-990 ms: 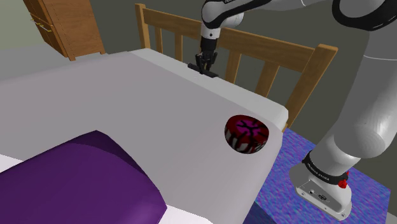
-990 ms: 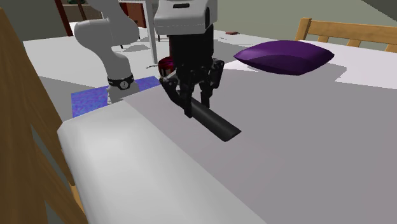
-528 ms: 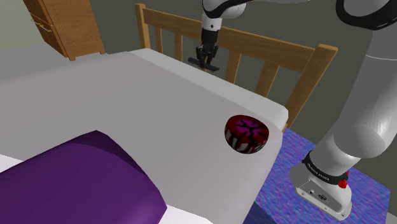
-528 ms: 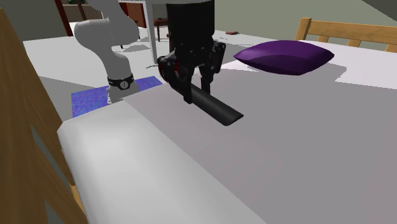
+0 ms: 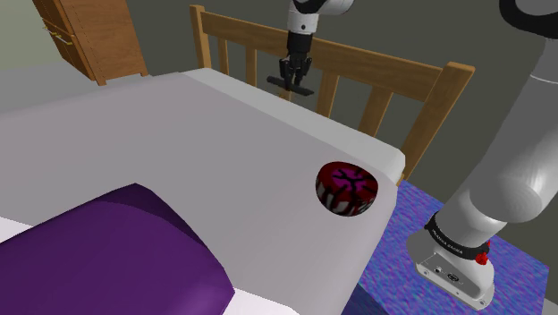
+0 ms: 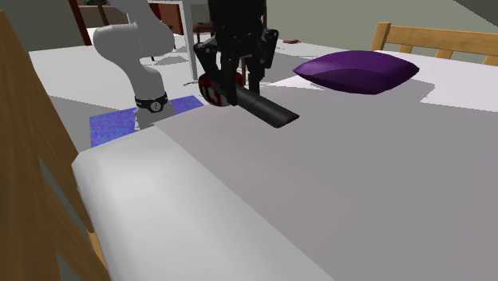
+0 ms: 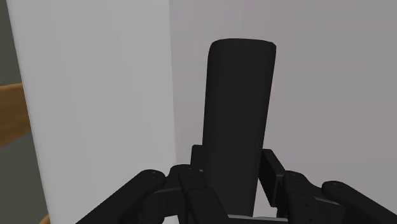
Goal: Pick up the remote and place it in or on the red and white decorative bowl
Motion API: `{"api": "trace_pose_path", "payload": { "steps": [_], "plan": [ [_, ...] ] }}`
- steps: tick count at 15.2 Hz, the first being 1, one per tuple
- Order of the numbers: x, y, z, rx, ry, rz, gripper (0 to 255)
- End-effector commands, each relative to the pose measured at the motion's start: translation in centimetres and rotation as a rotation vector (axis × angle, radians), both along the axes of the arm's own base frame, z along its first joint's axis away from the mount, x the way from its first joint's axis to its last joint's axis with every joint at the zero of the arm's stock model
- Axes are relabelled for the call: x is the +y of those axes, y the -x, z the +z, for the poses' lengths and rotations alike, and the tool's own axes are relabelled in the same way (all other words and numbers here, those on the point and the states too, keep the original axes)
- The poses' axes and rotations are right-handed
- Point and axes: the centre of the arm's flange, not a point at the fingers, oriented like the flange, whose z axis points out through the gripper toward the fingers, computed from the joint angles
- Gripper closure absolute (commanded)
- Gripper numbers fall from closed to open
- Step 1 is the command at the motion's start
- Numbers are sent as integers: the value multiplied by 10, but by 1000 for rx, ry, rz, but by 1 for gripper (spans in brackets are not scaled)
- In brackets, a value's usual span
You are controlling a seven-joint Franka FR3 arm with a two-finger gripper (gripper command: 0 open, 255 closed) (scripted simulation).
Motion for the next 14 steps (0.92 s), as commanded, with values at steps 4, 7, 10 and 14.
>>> {"api": "trace_pose_path", "payload": {
  "steps": [4,7,10,14],
  "plan": [
    [20,61,-1,0,0,0,255],
    [33,98,-1,0,0,0,255],
    [46,136,-2,0,0,0,255],
    [63,185,-4,0,0,0,255]
  ]
}}
